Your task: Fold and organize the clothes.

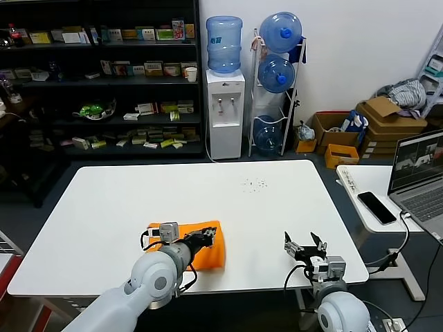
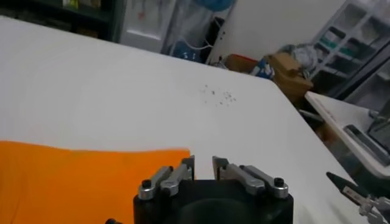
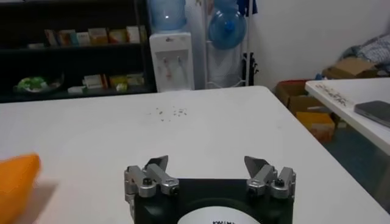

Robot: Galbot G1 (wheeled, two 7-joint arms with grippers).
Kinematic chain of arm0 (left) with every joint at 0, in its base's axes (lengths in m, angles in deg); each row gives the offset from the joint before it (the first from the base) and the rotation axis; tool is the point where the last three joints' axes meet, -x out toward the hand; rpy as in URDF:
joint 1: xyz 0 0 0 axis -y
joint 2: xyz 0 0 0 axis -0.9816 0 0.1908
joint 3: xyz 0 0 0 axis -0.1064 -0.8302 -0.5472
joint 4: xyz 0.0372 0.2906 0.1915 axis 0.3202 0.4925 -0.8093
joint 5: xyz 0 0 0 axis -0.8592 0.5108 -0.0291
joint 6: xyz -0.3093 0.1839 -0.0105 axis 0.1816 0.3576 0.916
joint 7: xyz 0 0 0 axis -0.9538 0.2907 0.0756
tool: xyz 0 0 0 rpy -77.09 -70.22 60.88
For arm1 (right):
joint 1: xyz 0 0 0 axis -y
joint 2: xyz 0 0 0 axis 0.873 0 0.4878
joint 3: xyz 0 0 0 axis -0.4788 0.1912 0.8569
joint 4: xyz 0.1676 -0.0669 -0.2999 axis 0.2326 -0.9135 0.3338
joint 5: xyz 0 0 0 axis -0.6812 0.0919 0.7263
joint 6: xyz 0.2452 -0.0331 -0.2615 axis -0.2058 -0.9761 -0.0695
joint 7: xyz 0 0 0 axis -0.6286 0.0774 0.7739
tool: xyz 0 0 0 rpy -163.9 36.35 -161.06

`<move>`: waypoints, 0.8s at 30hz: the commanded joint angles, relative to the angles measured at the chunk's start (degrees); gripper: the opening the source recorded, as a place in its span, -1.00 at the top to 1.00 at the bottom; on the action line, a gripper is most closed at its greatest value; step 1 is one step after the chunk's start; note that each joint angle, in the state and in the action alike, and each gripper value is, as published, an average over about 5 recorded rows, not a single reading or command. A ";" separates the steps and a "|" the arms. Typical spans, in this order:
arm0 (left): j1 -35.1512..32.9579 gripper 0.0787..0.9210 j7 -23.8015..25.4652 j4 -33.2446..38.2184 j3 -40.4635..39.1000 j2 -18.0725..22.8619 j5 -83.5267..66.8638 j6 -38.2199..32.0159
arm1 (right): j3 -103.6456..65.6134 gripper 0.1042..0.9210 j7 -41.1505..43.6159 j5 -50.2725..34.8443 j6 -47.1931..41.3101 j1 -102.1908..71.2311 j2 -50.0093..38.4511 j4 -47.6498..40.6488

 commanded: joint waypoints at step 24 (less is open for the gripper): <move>-45.47 -0.77 48.37 -5.84 45.79 19.91 46.48 -56.31 | -12.76 -0.76 19.68 10.41 32.38 -12.79 6.66 -2.35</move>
